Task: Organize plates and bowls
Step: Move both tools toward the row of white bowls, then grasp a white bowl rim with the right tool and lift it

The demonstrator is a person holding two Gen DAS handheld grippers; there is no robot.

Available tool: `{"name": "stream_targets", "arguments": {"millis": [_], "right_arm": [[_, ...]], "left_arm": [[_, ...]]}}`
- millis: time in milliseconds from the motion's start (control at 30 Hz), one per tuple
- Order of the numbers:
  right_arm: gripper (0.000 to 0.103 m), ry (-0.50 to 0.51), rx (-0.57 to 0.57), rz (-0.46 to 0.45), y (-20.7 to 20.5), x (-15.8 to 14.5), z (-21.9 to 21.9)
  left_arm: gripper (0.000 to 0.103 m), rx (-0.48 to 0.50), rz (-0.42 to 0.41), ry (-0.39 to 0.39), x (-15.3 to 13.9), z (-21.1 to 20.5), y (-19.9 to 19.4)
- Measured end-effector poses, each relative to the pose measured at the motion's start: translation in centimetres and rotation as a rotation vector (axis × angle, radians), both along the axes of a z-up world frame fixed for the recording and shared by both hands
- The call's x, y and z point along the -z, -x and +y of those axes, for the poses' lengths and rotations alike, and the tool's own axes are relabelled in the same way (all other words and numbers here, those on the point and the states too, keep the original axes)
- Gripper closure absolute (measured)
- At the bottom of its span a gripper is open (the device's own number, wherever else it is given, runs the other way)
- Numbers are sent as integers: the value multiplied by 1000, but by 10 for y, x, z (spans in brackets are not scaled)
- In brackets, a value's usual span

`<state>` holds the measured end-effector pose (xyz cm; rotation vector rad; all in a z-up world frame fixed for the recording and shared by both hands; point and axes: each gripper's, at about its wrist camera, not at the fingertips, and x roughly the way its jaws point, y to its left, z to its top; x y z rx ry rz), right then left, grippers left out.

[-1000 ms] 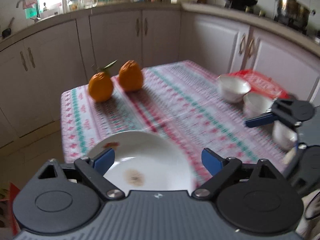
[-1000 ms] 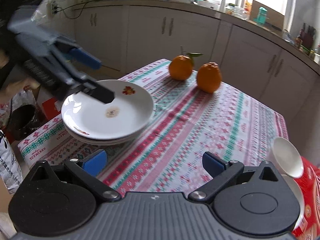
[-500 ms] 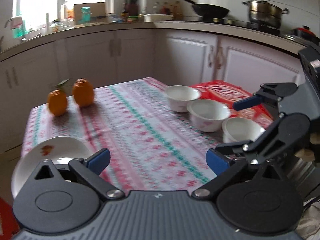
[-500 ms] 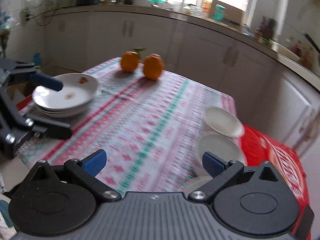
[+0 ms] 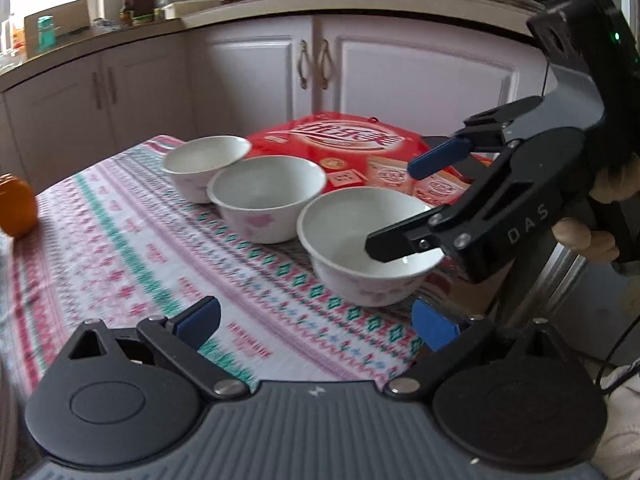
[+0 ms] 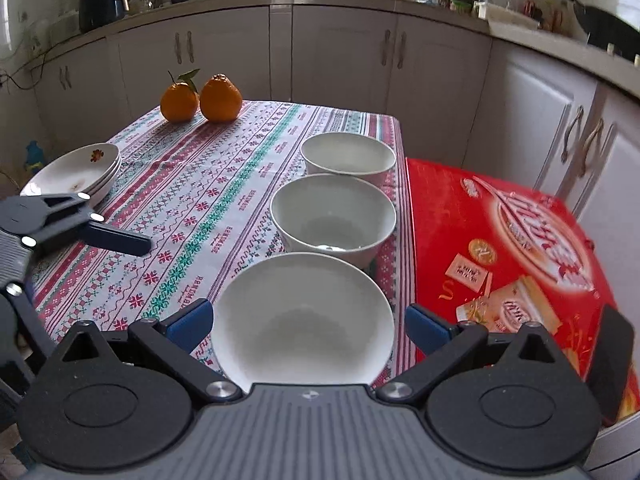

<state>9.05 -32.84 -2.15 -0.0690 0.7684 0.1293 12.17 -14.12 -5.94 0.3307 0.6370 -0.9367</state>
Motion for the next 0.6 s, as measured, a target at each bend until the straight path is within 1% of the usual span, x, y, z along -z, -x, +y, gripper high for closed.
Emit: {"name": "stream_targets", "arguments": {"millis": [100,200,267,333,367,433,500,533,567,600], "right_arm": [[0,-37,1,19,-4,2,-10],[1,-94,7,38,-10,5,-22],[5,-131,13,58,-15,8,-28],[14,-159,9,77,-18,10,-33],[15,-173,7,85,-20,11,-35],[19,-189,7,96,-21,13,-37],[22,-203,3,104,-23,13,-39],[23,-206,4,107,-23,13,-39],[24,-207,3,109,-24,13,-39],[26,-209,4,112,-24,13,-40]], "left_arm": [[2,33,24,6,5,-12,-2],[2,69,25,-4,8,-24,-2],[4,91,25,-12,9,-29,-2],[6,104,18,-18,10,-34,-2],[7,104,18,-16,10,-35,-3],[12,118,26,-8,10,-36,-2],[13,121,19,-13,11,-38,-3],[15,120,18,-16,12,-38,-4],[17,116,21,-18,13,-39,-4],[21,120,31,-17,14,-38,-5]]}}
